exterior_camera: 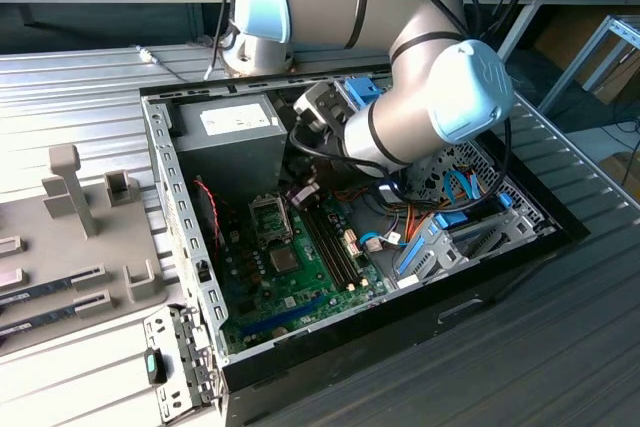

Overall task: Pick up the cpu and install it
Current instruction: 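Close the cpu cover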

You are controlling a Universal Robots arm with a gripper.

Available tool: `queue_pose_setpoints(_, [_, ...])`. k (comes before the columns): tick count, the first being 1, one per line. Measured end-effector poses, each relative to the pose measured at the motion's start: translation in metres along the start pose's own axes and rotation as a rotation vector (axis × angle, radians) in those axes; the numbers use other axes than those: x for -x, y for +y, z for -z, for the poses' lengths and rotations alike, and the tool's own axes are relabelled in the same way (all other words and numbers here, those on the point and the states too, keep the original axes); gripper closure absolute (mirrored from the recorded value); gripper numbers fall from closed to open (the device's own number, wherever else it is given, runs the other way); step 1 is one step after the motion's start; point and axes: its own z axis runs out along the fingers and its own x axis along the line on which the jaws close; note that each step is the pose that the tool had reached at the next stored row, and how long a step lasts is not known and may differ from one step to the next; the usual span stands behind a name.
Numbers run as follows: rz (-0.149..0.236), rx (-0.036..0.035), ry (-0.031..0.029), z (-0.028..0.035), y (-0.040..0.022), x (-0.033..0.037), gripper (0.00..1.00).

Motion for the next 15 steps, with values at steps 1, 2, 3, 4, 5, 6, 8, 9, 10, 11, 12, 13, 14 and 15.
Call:
queue_pose_setpoints(1, [0.000,0.0013,-0.0008,-0.0011,-0.0003,-0.0005,0.89])
queue_pose_setpoints(2, [0.001,0.0026,-0.0015,-0.0020,-0.0003,-0.0012,0.89])
queue_pose_setpoints(3, [0.001,0.0041,-0.0023,-0.0030,-0.0002,-0.0021,0.89])
queue_pose_setpoints(4, [0.002,0.0063,-0.0038,-0.0046,0.0004,-0.0042,0.89])
queue_pose_setpoints(5, [0.002,0.0073,-0.0047,-0.0053,0.0011,-0.0057,0.89])
queue_pose_setpoints(6, [0.003,0.0096,-0.0049,-0.0060,0.0022,-0.0078,0.89])
queue_pose_setpoints(8, [0.004,0.0139,-0.0078,-0.0067,0.0035,-0.0110,0.89])
queue_pose_setpoints(9, [0.004,0.0153,-0.0087,-0.0066,0.0033,-0.0113,0.89])
queue_pose_setpoints(10, [0.005,0.0179,-0.0101,-0.0062,0.0029,-0.0118,0.89])
queue_pose_setpoints(11, [0.006,0.0207,-0.0115,-0.0052,0.0029,-0.0121,0.89])
queue_pose_setpoints(12, [0.007,0.0252,-0.0141,-0.0026,0.0030,-0.0129,0.89])
queue_pose_setpoints(13, [0.007,0.0269,-0.0151,-0.0003,0.0028,-0.0135,0.89])
queue_pose_setpoints(14, [0.008,0.0276,-0.0156,0.0006,0.0026,-0.0139,0.89])
queue_pose_setpoints(15, [0.008,0.0281,-0.0159,0.0011,0.0024,-0.0142,0.89])
